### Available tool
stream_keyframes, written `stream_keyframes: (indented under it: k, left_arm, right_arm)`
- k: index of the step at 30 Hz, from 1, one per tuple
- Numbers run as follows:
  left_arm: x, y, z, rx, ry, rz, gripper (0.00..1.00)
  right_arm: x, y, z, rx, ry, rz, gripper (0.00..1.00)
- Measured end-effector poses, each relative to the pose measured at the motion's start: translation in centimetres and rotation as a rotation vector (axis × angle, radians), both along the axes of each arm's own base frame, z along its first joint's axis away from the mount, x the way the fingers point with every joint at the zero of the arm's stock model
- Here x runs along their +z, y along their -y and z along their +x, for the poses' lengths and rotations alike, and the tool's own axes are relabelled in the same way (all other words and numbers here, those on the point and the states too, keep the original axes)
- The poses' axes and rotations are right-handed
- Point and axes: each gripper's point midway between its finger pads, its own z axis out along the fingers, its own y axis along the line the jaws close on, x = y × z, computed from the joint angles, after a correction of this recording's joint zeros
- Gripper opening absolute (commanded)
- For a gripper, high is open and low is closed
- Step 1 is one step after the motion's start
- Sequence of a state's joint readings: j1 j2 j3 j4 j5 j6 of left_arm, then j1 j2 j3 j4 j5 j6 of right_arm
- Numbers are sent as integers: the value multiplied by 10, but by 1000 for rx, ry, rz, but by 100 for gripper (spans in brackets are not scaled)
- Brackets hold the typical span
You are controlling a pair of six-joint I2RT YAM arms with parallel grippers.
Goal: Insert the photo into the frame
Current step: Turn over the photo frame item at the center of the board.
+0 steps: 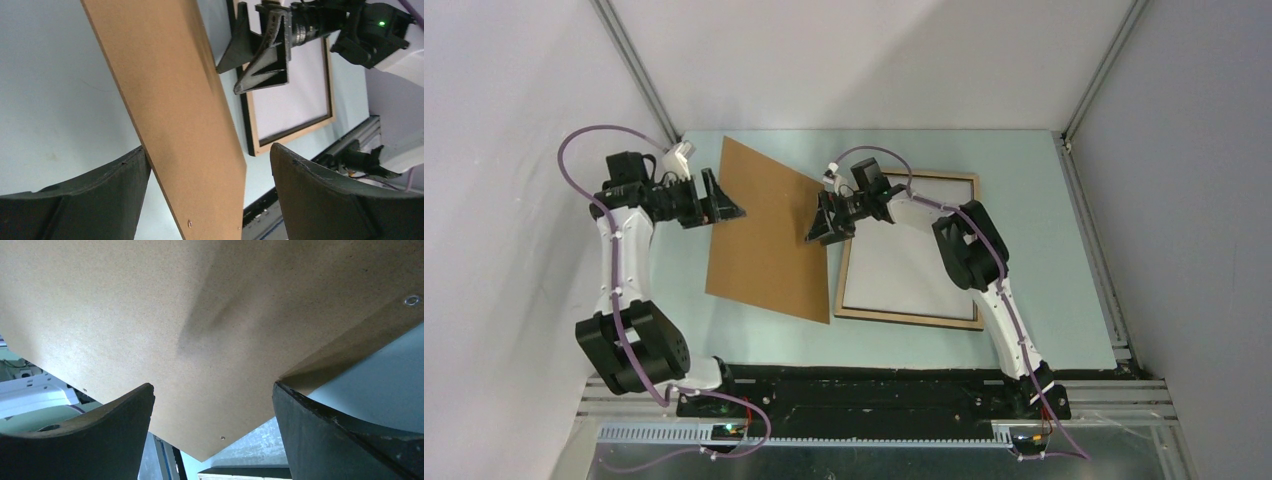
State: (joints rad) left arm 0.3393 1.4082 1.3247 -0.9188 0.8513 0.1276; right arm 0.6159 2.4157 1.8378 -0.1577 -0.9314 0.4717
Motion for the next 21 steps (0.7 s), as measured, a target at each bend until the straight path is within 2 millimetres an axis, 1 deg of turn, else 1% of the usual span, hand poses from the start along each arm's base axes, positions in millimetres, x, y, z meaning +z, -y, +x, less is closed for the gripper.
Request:
stream_keyframes:
  k: [2,6,10,12,13,14,15,16,17,19,20,21]
  left_arm:
    - [2,5,-2,-10,-6,-6,89]
    - [4,12,-2,-19,-17,-14,85]
    - [0,16,-3,-9,-45,14,74]
    - [-2,17,-3,1,-57,49,68]
    - [-2,17,-2,10,-60,75,62]
    - [-2,18,-2,11,-58,88,59]
    - [-1,19,-1,17,-59,109,53]
    - [1,20,0,19,-57,123,50]
    - [2,21,1,24,-55,142,44]
    - [5,21,3,37,-54,162,36]
    - [6,21,4,46,-54,173,34]
    - [6,20,5,56,-55,181,29]
  right_arm:
    - [1,2,0,11,-1,18,92]
    - [3,5,-1,24,-11,39,92]
    - [4,6,-2,33,-18,49,92]
    - [4,6,-2,35,-20,52,93]
    - [5,6,-2,35,-21,54,93]
    - [5,7,-2,36,-22,55,93]
    - [5,7,-2,36,-24,56,93]
    - [6,7,-2,36,-25,58,93]
    - [6,7,-2,35,-28,59,93]
    - [6,7,-2,36,-33,63,93]
    - [6,8,-2,36,-34,64,93]
    - [6,8,-2,37,-34,65,94]
